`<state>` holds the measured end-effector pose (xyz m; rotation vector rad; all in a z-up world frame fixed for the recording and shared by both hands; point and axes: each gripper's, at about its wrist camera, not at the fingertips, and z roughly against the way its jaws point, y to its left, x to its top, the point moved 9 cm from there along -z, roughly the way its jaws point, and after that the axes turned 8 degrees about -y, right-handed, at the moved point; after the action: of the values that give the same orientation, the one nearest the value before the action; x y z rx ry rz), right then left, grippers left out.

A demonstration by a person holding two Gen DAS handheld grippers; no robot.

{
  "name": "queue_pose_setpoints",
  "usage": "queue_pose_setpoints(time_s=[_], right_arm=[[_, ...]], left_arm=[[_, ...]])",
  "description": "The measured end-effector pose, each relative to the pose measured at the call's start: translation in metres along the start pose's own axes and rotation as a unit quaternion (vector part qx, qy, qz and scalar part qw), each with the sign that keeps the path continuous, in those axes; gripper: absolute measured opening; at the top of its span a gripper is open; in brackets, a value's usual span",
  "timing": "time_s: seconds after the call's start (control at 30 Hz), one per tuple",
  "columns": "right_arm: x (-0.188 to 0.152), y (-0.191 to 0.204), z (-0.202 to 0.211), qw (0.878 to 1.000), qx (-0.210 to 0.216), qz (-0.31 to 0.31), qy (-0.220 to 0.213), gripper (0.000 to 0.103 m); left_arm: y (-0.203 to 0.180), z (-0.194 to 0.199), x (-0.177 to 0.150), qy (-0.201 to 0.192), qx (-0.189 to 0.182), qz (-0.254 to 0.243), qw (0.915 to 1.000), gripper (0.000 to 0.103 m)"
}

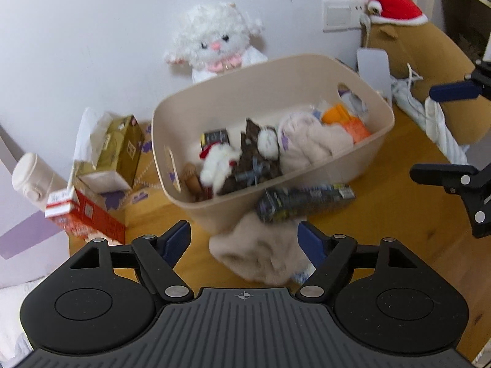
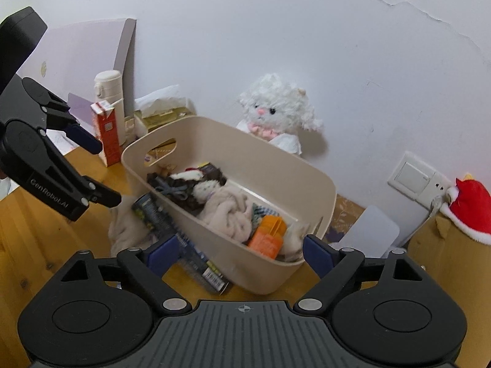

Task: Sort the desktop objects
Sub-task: 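Move both grippers back toward the beige plush and black snack box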

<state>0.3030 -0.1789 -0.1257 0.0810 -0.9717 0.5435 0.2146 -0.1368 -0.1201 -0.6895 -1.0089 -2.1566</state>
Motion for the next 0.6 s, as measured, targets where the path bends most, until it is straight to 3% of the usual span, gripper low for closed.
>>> queue_pose_setpoints(time_s=[0.6], right_arm=[[-0.064, 0.025, -0.017, 0.998, 0.006, 0.007, 0.066, 0.103]], left_arm=[[-0.020, -0.020, -0.065, 0.043, -0.026, -0.017, 0.9986, 0.078]])
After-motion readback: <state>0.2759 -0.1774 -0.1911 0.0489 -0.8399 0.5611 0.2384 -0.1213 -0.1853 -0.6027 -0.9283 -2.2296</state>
